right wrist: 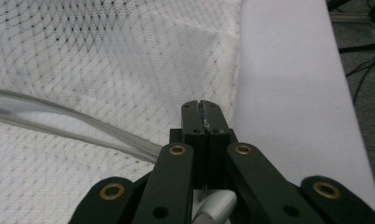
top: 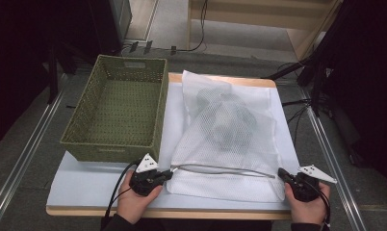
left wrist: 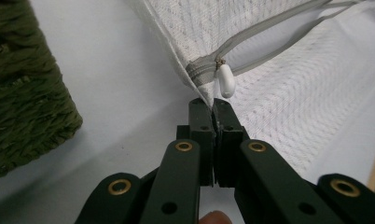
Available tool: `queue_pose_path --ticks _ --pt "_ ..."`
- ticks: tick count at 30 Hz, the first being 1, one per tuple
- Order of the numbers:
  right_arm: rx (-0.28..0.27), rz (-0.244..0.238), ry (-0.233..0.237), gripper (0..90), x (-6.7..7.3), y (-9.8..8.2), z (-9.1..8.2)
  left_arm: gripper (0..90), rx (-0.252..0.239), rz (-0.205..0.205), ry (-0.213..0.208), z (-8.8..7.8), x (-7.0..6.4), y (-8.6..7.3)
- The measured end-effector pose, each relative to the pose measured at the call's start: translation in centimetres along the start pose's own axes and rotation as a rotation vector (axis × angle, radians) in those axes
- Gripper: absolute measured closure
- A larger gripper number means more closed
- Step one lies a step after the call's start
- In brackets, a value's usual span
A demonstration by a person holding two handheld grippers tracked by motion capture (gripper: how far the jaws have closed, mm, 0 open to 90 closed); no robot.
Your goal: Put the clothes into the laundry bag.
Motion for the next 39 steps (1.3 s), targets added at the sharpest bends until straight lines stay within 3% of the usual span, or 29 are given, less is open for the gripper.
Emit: queue_pose_path --ticks 3,6,9,12,15,21,24,27,30,33,39 --pt "-0.030 -0.005 0.017 90.0 0.1 0.0 -0.4 82.8 -0.031 -0.001 -0.022 -0.5 0.3 -0.2" --pt "-0.067 -0.037 0.024 90.0 0.7 0.2 -0.8 73.1 -0.074 0.024 -0.006 -1.0 0.3 -0.2" --pt "-0.096 -0.059 0.060 85.8 1.2 0.4 -1.0 47.6 -0.124 0.027 0.034 -1.7 0.3 -0.1" --pt "-0.125 -0.062 0.115 81.0 1.8 0.6 -1.2 36.6 -0.168 0.055 0.060 -2.6 0.2 0.0" --pt "-0.149 -0.078 0.136 72.3 2.4 0.8 -1.4 26.9 -0.189 0.066 0.049 -3.2 0.3 0.1" --pt "-0.209 -0.077 0.155 43.6 2.9 1.1 -1.7 9.2 -0.228 0.094 -0.012 -4.0 0.7 0.1" --pt "-0.213 -0.066 0.206 37.4 2.8 1.1 -1.8 7.2 -0.235 0.116 -0.034 -4.5 0.7 0.1" --pt "-0.217 -0.052 0.231 27.0 2.6 1.1 -1.9 0.0 -0.234 0.149 -0.041 -5.2 0.9 0.2" --pt "-0.227 -0.050 0.242 21.6 2.3 1.0 -2.1 0.0 -0.260 0.149 -0.044 -6.0 1.3 0.3" --pt "-0.238 -0.047 0.238 20.6 2.2 1.0 -2.3 0.0 -0.269 0.131 -0.030 -6.5 2.0 0.3" --pt "-0.253 -0.060 0.216 20.6 2.0 1.0 -2.4 0.0 -0.307 0.076 -0.042 -7.4 3.1 0.3"
Point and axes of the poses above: each handheld gripper's, and its own axes: z roughly forward along the jaws, y roughly out of its top, x roughly to its left, the point moved 1 cm from there along z, roughly forward along the jaws, and after that the axes turned 5 degrees about -z, right-handed, at the moved point
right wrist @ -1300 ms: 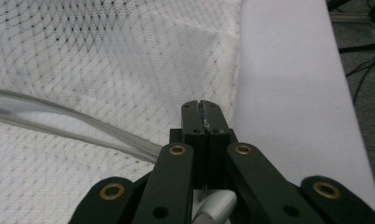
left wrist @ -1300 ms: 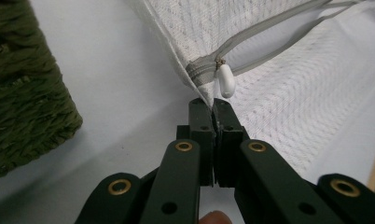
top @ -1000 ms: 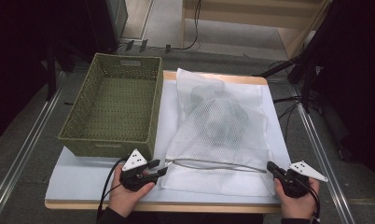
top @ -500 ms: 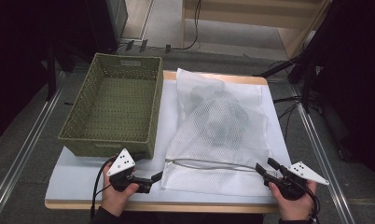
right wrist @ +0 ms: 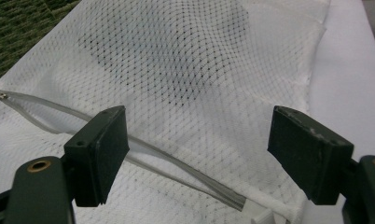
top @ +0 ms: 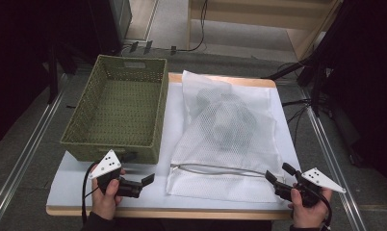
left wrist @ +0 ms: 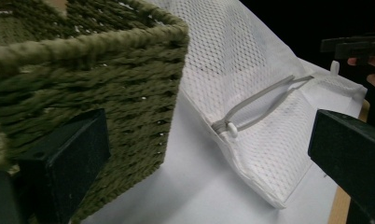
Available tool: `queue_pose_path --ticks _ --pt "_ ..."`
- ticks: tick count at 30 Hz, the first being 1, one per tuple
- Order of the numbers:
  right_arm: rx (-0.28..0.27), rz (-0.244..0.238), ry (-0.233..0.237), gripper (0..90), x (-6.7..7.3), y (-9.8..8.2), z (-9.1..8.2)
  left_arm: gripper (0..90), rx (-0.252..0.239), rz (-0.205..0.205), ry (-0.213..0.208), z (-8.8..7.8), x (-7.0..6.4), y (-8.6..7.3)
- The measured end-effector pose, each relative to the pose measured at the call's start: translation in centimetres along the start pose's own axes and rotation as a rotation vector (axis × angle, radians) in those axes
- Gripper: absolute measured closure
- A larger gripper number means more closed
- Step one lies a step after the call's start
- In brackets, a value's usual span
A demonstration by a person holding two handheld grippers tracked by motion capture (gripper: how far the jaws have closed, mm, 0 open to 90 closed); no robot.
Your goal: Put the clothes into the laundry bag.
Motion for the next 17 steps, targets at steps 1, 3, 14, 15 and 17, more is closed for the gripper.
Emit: queue_pose_path --ticks 1,3,14,15,17 --pt "-0.003 -0.001 -0.004 20.6 -0.03 -0.01 -0.02 0.0 0.003 0.004 0.002 -0.09 0.16 -0.01" --pt "-0.004 -0.004 -0.011 20.1 -0.11 -0.04 -0.04 0.0 0.003 -0.006 0.006 -0.16 0.38 -0.05" --pt "0.001 -0.006 -0.007 21.6 -0.12 -0.23 0.11 0.0 0.010 -0.010 0.001 0.00 0.55 -0.16" --pt "0.001 -0.005 -0.007 21.7 -0.12 -0.23 0.13 0.0 0.012 -0.006 0.001 0.00 0.55 -0.15" --pt "-0.004 -0.005 -0.003 22.4 -0.09 -0.22 0.17 0.0 0.005 -0.004 0.002 0.00 0.46 -0.17"
Point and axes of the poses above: each handheld gripper's, and its own axes: z roughly forward along the jaws, y roughly out of its top, x roughly to its left, the point moved 1 cm from there along z, roughly forward along the jaws, and after that the axes turned 5 degrees about -z, right-handed, at the moved point
